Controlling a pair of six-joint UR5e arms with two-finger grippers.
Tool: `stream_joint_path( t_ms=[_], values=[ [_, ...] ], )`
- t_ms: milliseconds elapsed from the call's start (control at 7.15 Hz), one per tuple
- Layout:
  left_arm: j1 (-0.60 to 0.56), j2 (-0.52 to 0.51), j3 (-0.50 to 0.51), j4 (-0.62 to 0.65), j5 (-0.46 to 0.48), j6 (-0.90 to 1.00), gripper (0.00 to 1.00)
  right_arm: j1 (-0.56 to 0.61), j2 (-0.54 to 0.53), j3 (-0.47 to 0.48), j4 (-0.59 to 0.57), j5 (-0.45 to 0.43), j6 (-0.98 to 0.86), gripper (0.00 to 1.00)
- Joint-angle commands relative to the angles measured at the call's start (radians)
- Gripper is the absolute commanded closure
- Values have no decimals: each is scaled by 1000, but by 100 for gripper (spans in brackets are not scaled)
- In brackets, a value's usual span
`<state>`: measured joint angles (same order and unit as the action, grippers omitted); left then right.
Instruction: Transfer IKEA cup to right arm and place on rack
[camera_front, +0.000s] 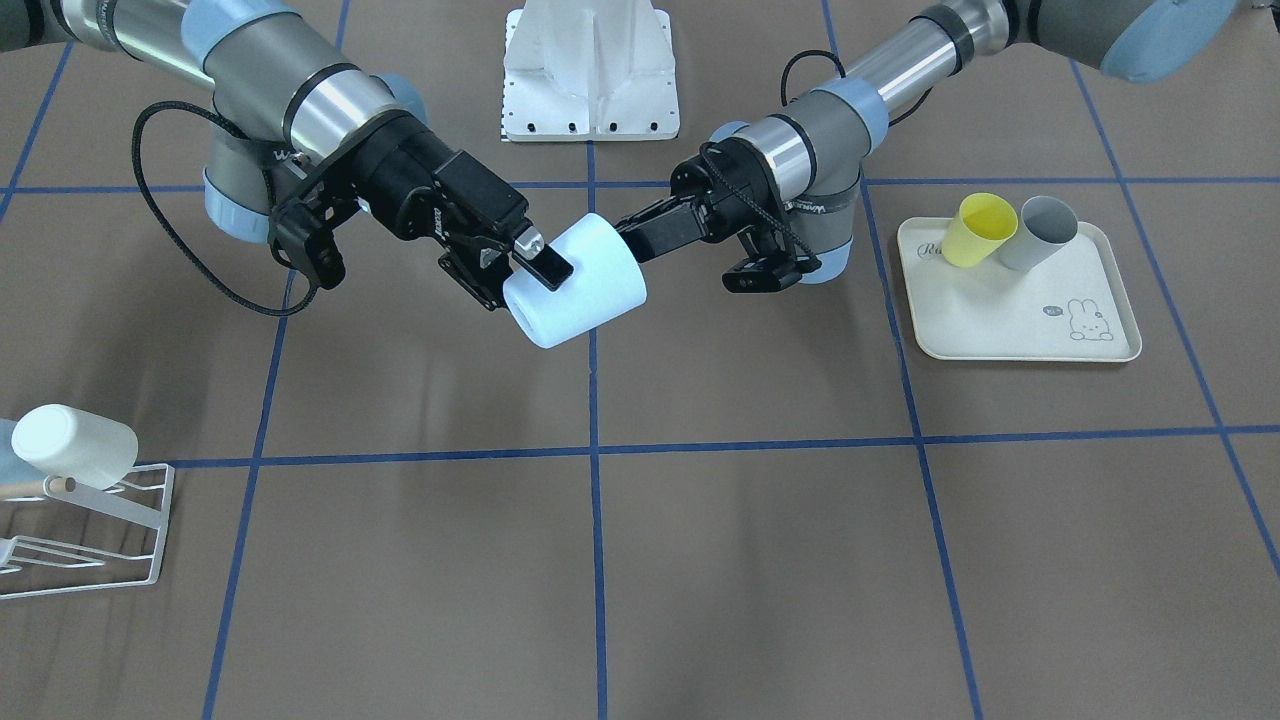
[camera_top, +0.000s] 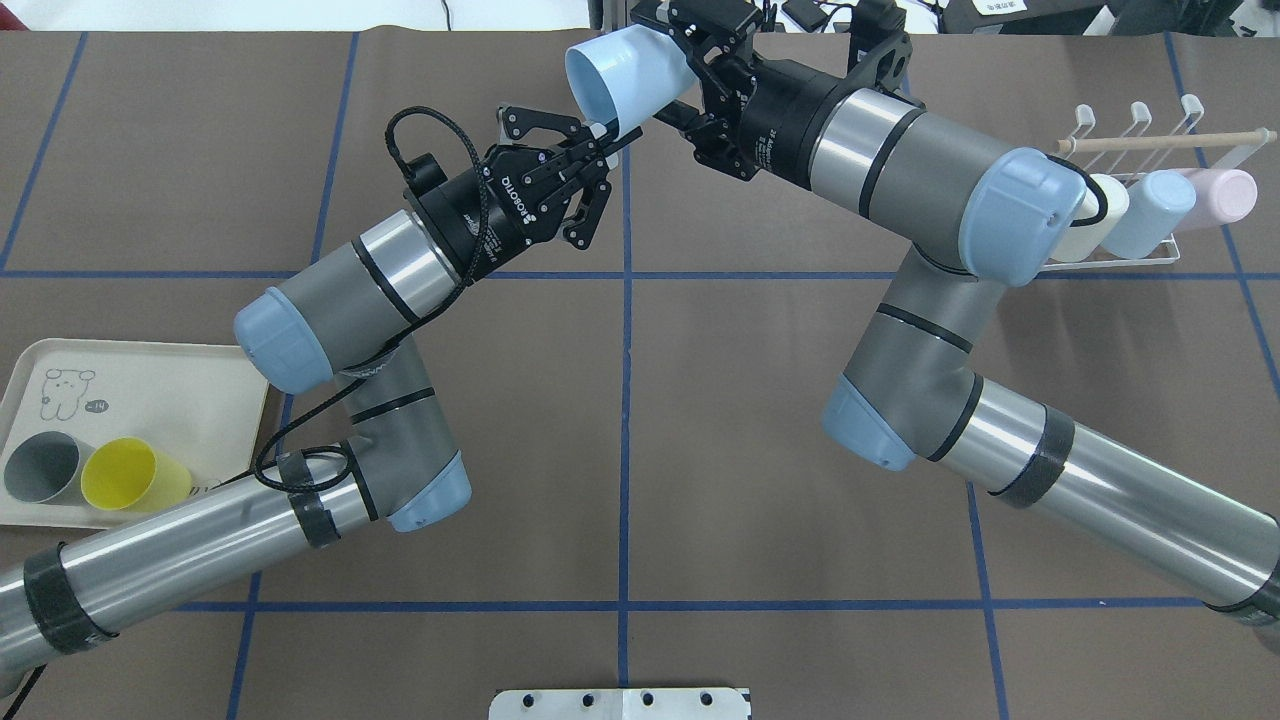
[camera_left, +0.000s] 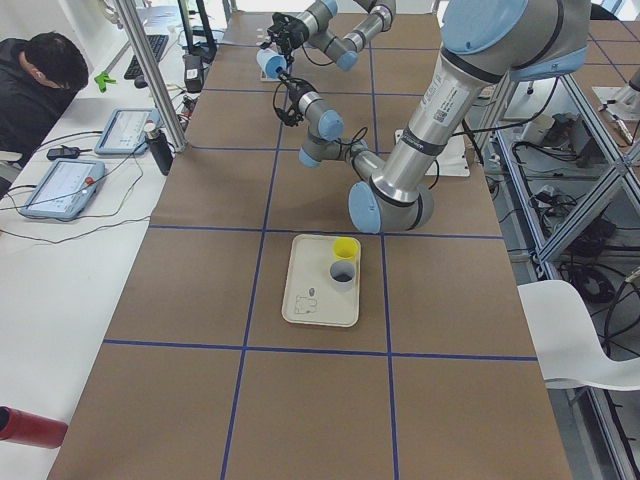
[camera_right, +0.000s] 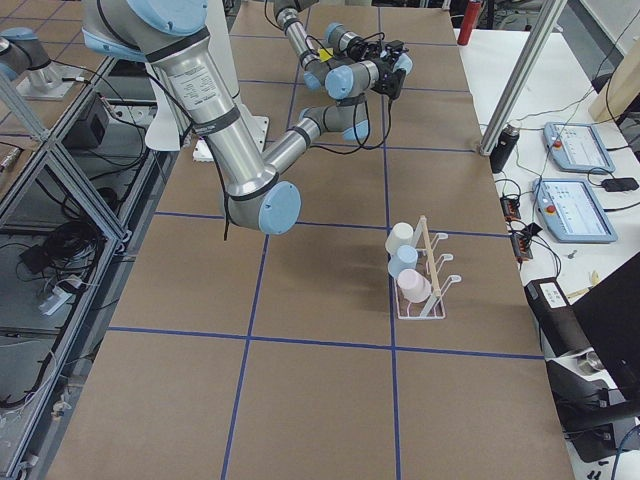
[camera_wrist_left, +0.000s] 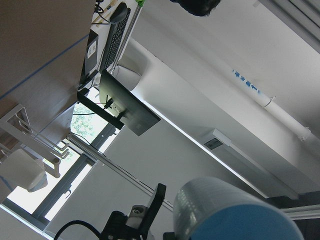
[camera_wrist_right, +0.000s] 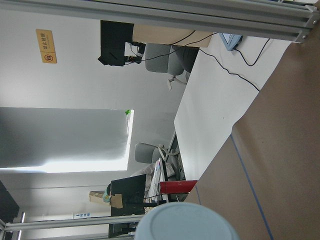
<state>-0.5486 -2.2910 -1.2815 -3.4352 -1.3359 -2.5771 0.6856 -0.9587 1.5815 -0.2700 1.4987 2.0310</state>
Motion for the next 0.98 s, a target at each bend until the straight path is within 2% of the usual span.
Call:
stream_joint_path(
  t_ms=[0, 560, 700, 840],
  values=[
    [6, -5, 1, 1, 1, 2, 100, -1, 0, 0, 2, 0, 0, 2],
    [19, -7, 1, 1, 1, 3, 100, 0, 0, -6, 3, -11, 0, 6],
    [21, -7, 1, 1, 1, 5, 100, 0, 0, -8, 3, -11, 0, 16],
    [21, -7, 1, -2, 1, 5, 100, 0, 2, -8, 3, -14, 1, 52]
  ],
)
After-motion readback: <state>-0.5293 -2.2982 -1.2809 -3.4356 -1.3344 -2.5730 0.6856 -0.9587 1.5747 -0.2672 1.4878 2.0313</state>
